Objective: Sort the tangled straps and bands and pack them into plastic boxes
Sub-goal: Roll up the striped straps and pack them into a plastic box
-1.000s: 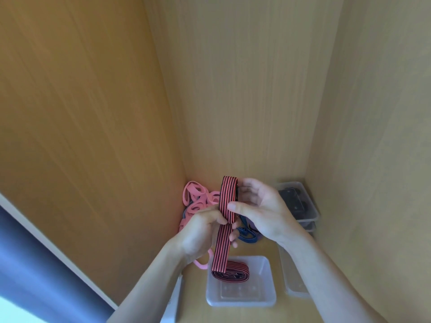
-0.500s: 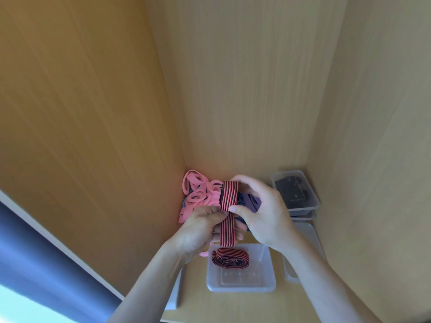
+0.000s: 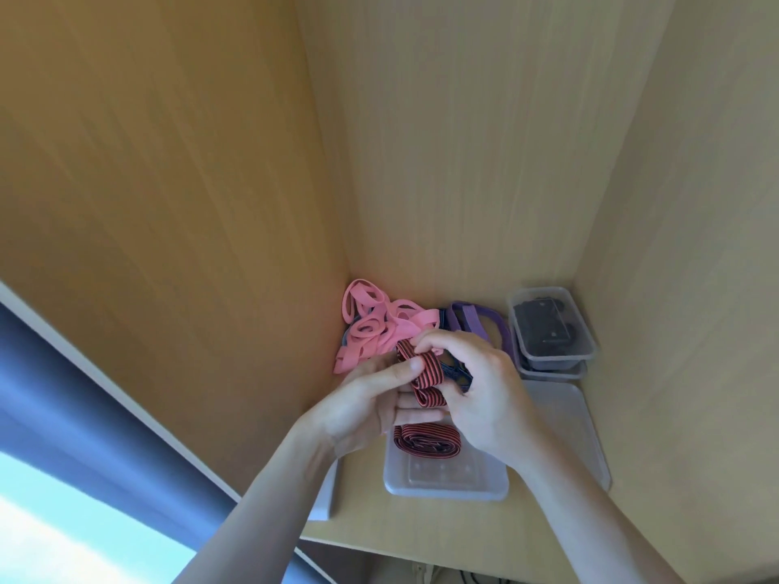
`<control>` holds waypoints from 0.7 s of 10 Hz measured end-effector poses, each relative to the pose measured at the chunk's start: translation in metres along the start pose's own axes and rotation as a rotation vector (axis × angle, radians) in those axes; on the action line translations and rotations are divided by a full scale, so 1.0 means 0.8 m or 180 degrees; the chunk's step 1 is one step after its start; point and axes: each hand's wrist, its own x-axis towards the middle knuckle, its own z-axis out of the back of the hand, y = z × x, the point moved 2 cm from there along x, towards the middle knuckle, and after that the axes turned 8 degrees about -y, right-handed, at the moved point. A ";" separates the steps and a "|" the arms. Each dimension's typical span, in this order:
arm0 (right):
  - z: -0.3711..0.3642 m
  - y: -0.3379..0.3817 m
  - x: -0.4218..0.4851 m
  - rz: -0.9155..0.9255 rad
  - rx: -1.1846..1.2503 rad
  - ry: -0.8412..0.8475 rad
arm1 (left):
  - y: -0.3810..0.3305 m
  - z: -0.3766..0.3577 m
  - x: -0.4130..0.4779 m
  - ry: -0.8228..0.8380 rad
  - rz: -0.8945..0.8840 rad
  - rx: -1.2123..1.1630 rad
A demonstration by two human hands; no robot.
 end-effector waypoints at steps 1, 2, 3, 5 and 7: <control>-0.004 -0.008 -0.012 0.0010 0.0045 0.0137 | 0.007 0.003 0.008 -0.0679 0.0031 0.0094; -0.002 -0.010 -0.025 -0.0022 -0.0125 0.0212 | 0.011 0.010 -0.005 0.0204 0.0077 0.0243; -0.002 -0.027 -0.037 -0.0229 0.0103 0.0311 | 0.022 0.020 -0.010 0.0522 0.0255 0.0320; -0.007 -0.062 -0.073 -0.0764 0.0249 0.0664 | 0.043 0.030 -0.015 0.0790 0.0565 0.0694; -0.021 -0.080 -0.106 -0.1049 0.0013 0.0844 | 0.064 0.046 -0.010 0.0526 0.0722 0.1230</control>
